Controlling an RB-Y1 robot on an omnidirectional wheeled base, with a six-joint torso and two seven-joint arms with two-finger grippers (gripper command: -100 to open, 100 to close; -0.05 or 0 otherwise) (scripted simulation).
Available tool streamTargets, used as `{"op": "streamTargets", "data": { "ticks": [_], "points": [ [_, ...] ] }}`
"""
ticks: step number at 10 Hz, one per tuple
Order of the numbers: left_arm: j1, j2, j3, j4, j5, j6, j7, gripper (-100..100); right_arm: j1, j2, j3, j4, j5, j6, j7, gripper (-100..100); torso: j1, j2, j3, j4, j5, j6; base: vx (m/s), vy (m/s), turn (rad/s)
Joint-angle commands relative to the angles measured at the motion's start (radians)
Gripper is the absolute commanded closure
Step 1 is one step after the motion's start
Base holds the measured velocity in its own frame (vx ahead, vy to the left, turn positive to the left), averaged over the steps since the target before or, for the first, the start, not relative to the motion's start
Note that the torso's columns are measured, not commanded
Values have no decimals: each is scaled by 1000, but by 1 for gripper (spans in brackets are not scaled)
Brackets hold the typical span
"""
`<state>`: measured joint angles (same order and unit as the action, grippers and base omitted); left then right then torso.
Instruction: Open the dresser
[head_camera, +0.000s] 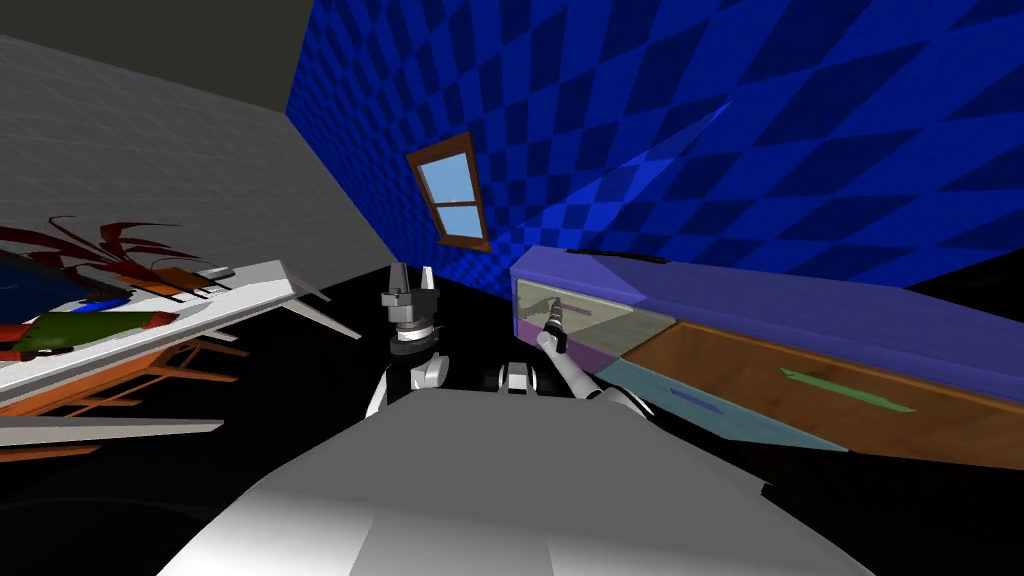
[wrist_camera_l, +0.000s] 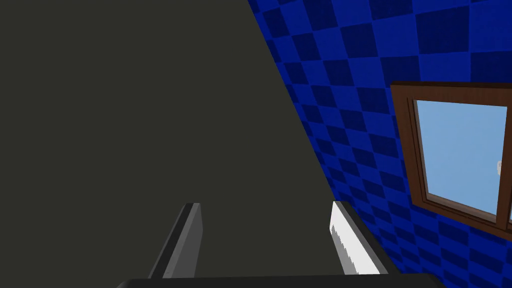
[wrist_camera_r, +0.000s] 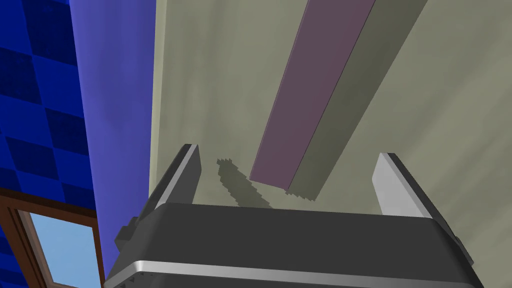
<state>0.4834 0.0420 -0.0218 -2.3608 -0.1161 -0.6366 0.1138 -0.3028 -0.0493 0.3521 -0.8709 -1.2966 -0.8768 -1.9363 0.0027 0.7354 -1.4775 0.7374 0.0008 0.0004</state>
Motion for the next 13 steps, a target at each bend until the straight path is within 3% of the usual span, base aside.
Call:
{"op": "streamTargets", "data": {
  "ticks": [1, 2, 4, 5, 6, 7, 8, 9, 11, 12, 13],
  "points": [
    [0, 0, 0, 0, 0, 0, 0, 0, 69, -54, 36, -72, 47, 53, -49, 100, 3, -4, -2, -1, 1, 1, 128, 130, -380],
    [0, 0, 0, 0, 0, 0, 0, 0, 72, -54, 36, -91, 47, 53, -49, 100, 1, -7, -4, -4, 1, 3, 106, 121, -224],
    [0, 0, 0, 0, 0, 0, 0, 0, 143, -112, 73, -165, 97, 109, -101, 100, -5, -6, -3, -3, -1, 2, 120, 165, -395],
    [0, 0, 0, 0, 0, 0, 0, 0, 151, -112, 73, -193, 97, 109, -101, 100, -6, -4, -2, -4, -2, 2, 98, 127, -175],
    [0, 0, 0, 0, 0, 0, 0, 0, 190, -141, 92, -224, 122, 137, -126, 100, -8, -4, -2, -3, -3, -4, 98, 71, -268],
    [0, 0, 0, 0, 0, 0, 0, 0, 190, -141, 92, -244, 122, 137, -126, 100, -9, -4, -2, -3, -3, 0, 87, 63, -139],
    [0, 0, 0, 0, 0, 0, 0, 0, 229, -170, 111, -285, 147, 166, -152, 100, -8, -5, -2, -3, -3, -2, 100, 101, -251],
    [0, 0, 0, 0, 0, 0, 0, 0, 229, -170, 111, -296, 147, 166, -152, 100, -5, -5, -3, -3, -2, 0, 82, 90, -206],
    [0, 0, 0, 0, 0, 0, 0, 0, 304, -229, 149, -386, 197, 222, -204, 100, -5, -3, -2, -3, -2, 1, 99, 125, -349],
    [0, 0, 0, 0, 0, 0, 0, 0, 308, -229, 149, -398, 197, 222, -204, 100, -4, -3, -1, -5, -2, 2, 68, 126, -209],
    [0, 0, 0, 0, 0, 0, 0, 0, 346, -258, 168, -443, 222, 250, -229, 100, -4, -2, -1, -5, -3, -3, 71, 114, -283]
  ]
}}
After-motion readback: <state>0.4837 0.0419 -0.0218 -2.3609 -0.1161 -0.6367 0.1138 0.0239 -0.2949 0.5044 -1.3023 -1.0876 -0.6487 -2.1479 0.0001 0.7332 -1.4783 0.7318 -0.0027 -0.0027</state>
